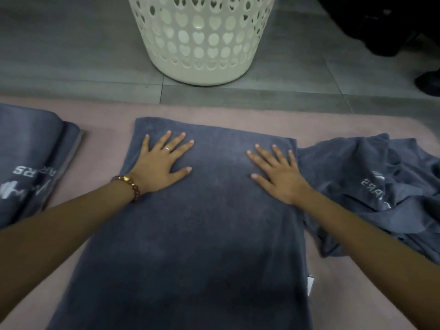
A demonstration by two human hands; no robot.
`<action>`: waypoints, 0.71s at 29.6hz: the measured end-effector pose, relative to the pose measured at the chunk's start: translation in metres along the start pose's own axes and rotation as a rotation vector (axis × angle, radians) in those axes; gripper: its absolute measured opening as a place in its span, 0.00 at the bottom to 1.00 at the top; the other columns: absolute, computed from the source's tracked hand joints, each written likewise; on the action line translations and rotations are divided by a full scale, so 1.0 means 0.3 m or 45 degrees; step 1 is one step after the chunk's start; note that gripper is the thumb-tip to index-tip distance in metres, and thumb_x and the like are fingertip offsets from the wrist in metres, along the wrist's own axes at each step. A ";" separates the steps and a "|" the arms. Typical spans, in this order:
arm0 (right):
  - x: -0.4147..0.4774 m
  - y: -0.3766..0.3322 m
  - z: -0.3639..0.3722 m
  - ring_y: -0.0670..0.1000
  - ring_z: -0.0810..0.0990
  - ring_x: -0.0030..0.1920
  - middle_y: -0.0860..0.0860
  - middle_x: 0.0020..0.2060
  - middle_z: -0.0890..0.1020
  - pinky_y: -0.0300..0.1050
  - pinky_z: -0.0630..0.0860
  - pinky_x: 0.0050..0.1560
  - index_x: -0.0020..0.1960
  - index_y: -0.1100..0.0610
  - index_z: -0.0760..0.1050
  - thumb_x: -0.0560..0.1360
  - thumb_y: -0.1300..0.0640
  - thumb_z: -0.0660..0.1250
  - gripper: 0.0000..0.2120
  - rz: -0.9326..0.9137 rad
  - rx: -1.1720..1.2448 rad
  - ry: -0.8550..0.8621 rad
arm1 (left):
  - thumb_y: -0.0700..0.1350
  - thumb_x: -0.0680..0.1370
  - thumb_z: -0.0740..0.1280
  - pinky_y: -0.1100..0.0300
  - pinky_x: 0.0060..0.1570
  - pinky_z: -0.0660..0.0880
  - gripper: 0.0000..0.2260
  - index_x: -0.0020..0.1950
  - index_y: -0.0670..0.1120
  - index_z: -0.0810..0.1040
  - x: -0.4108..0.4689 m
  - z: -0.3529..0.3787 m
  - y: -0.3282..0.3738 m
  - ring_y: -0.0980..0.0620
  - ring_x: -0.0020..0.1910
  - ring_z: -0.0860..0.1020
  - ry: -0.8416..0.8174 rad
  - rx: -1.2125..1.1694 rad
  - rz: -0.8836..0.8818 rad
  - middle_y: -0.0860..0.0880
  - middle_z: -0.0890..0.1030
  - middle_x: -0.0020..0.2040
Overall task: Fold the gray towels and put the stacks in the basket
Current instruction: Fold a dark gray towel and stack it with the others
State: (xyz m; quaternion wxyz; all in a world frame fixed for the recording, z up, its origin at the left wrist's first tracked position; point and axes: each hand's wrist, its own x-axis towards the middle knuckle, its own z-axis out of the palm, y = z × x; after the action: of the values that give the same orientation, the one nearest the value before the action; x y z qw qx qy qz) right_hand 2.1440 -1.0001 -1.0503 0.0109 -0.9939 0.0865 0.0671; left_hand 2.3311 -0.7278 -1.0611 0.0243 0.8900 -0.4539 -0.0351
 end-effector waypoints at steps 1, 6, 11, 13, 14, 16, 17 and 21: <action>0.023 0.041 -0.009 0.55 0.46 0.77 0.42 0.76 0.46 0.63 0.43 0.72 0.74 0.36 0.39 0.69 0.29 0.34 0.34 0.139 0.041 -0.043 | 0.69 0.70 0.40 0.38 0.70 0.43 0.36 0.77 0.58 0.49 0.022 -0.003 -0.035 0.47 0.77 0.48 0.008 -0.024 -0.075 0.54 0.51 0.78; 0.139 0.040 -0.048 0.54 0.42 0.77 0.47 0.77 0.43 0.64 0.38 0.72 0.76 0.41 0.40 0.79 0.38 0.42 0.27 0.566 0.094 -0.154 | 0.51 0.79 0.59 0.46 0.72 0.50 0.25 0.75 0.47 0.59 0.078 -0.027 -0.102 0.45 0.76 0.52 0.298 -0.397 -0.450 0.45 0.55 0.77; 0.161 -0.156 -0.048 0.54 0.44 0.77 0.52 0.77 0.49 0.58 0.36 0.73 0.77 0.52 0.47 0.80 0.42 0.47 0.29 0.468 0.267 0.125 | 0.42 0.70 0.73 0.52 0.62 0.69 0.25 0.65 0.41 0.71 0.103 -0.048 -0.196 0.40 0.62 0.72 0.472 -0.942 -0.953 0.39 0.75 0.60; 0.156 -0.230 -0.024 0.53 0.45 0.77 0.49 0.77 0.50 0.56 0.36 0.73 0.77 0.48 0.46 0.74 0.36 0.40 0.34 0.304 0.265 0.154 | 0.34 0.70 0.72 0.65 0.50 0.74 0.22 0.61 0.43 0.70 0.115 -0.073 -0.210 0.44 0.52 0.76 0.421 -1.200 -0.857 0.44 0.79 0.49; 0.153 -0.252 -0.010 0.53 0.46 0.77 0.48 0.77 0.50 0.56 0.37 0.73 0.77 0.47 0.46 0.71 0.36 0.36 0.36 0.264 0.243 0.163 | 0.32 0.70 0.71 0.72 0.42 0.73 0.20 0.58 0.43 0.69 0.117 -0.087 -0.203 0.46 0.47 0.76 0.439 -1.257 -0.803 0.48 0.77 0.43; 0.153 -0.260 0.011 0.52 0.48 0.77 0.48 0.77 0.52 0.54 0.40 0.74 0.77 0.47 0.48 0.70 0.36 0.35 0.38 0.305 0.264 0.223 | 0.31 0.70 0.70 0.74 0.37 0.70 0.20 0.54 0.45 0.66 0.102 -0.120 -0.167 0.52 0.38 0.74 0.505 -1.246 -0.623 0.52 0.73 0.37; 0.155 -0.257 0.013 0.52 0.50 0.77 0.48 0.77 0.53 0.52 0.41 0.75 0.77 0.48 0.48 0.70 0.35 0.36 0.37 0.346 0.304 0.262 | 0.34 0.69 0.70 0.70 0.42 0.72 0.19 0.54 0.47 0.66 0.083 -0.127 -0.149 0.53 0.39 0.74 0.511 -1.211 -0.460 0.52 0.74 0.38; 0.155 -0.255 0.007 0.50 0.52 0.76 0.48 0.76 0.56 0.52 0.43 0.75 0.77 0.49 0.50 0.74 0.39 0.46 0.33 0.319 0.356 0.285 | 0.45 0.70 0.60 0.36 0.66 0.55 0.18 0.59 0.52 0.74 -0.005 -0.080 -0.115 0.53 0.59 0.72 0.414 -0.270 0.231 0.53 0.79 0.52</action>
State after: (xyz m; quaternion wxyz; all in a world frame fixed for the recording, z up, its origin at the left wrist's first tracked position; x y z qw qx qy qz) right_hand 2.2023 -0.9326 -1.0579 0.1305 -0.9655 0.2186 -0.0554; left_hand 2.3601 -0.7059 -1.0398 0.1937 0.8319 -0.5162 0.0638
